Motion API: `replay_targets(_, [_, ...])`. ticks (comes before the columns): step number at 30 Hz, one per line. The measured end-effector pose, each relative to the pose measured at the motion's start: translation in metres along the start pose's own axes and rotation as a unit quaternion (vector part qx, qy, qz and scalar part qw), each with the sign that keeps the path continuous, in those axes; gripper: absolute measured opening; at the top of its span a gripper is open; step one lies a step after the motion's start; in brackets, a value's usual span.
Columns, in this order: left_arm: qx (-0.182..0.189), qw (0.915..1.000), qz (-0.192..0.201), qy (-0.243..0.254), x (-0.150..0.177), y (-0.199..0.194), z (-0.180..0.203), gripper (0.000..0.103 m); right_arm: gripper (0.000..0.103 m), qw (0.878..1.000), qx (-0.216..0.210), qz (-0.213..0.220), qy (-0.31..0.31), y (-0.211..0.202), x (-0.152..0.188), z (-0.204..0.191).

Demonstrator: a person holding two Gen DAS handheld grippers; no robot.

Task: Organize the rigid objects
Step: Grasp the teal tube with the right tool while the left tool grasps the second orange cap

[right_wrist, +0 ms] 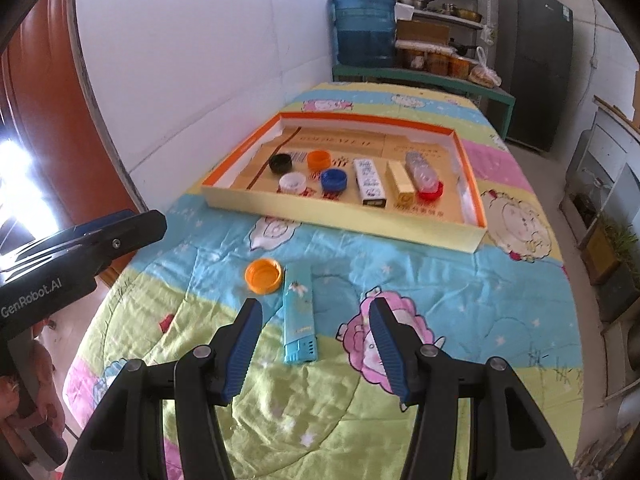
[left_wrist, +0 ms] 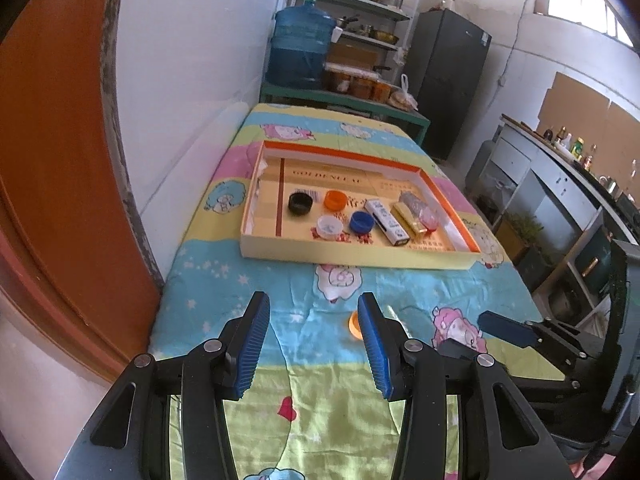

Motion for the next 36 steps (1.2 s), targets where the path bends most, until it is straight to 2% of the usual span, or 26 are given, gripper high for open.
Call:
replay_targets(16, [0.007, 0.9994, -0.031, 0.014, 0.007, 0.024, 0.004, 0.047, 0.055, 0.999, 0.003, -0.038, -0.031, 0.053, -0.007, -0.014])
replay_targets(19, [0.009, 0.9991, -0.036, 0.018, 0.007, 0.029, 0.005, 0.047, 0.039, 0.998, 0.006, -0.045, -0.038, 0.059, -0.007, -0.016])
replay_targets(20, [0.011, 0.999, -0.039, 0.02, 0.007, 0.031, 0.005, 0.047, 0.03, 0.998, 0.012, -0.042, -0.04, 0.059, -0.007, -0.016])
replay_targets(22, [0.019, 0.9984, -0.048, 0.024, 0.007, 0.037, 0.009, 0.047, 0.022, 0.998, 0.014, -0.041, -0.038, 0.059, -0.007, -0.014])
replay_targets(25, [0.029, 0.9969, -0.064, 0.034, 0.007, 0.048, 0.016, 0.047, 0.022, 0.999, 0.01, -0.041, -0.031, 0.056, -0.006, -0.008])
replay_targets(28, [0.032, 0.9955, -0.073, 0.051, 0.009, 0.058, 0.028, 0.047, 0.022, 0.999, 0.026, -0.031, -0.02, 0.049, -0.002, 0.004])
replay_targets(32, [0.02, 0.9935, -0.086, 0.071, 0.01, 0.076, 0.044, 0.047, 0.022, 0.999, 0.021, -0.025, 0.001, 0.039, 0.003, 0.021])
replay_targets(36, [0.013, 0.9926, -0.099, 0.069, 0.008, 0.092, 0.047, 0.047, 0.022, 1.0, 0.018, -0.018, 0.013, 0.03, 0.008, 0.033])
Point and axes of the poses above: each gripper's, at about its wrist camera, not at the fingertips, and y roughly the way its jaws point, z to its right, x to its underside, the point moved 5 cm from there along y, roughly the way its jaws point, and after that the axes turned 14 degrees about -z, right-handed, at the moved point
